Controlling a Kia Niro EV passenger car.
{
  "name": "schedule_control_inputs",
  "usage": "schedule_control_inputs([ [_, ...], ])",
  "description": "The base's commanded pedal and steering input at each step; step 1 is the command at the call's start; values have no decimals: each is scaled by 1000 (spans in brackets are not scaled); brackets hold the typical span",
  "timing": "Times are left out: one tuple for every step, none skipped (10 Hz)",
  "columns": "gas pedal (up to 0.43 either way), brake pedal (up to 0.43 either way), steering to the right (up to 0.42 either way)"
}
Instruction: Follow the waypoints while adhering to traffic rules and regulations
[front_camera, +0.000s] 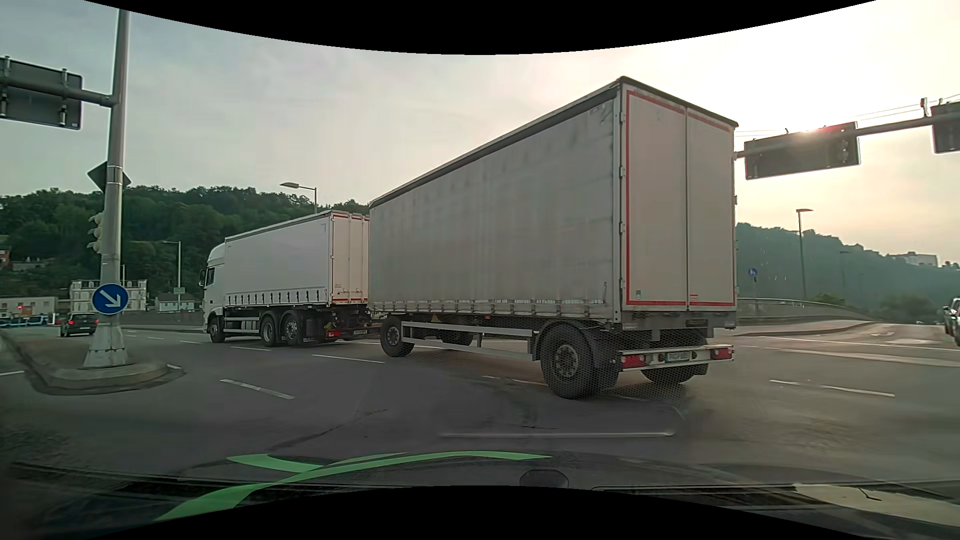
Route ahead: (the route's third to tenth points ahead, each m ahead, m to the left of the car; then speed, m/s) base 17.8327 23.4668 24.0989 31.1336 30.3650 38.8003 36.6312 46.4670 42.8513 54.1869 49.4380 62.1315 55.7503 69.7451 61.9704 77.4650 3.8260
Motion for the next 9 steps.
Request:
schedule_control_inputs([
  [138, 0, -303],
  [138, 0, -304],
  [138, 0, -305],
  [138, 0, -304],
  [138, 0, -305],
  [138, 0, -306],
  [150, 0, -307],
  [169, 0, -307],
  [169, 0, -307],
])
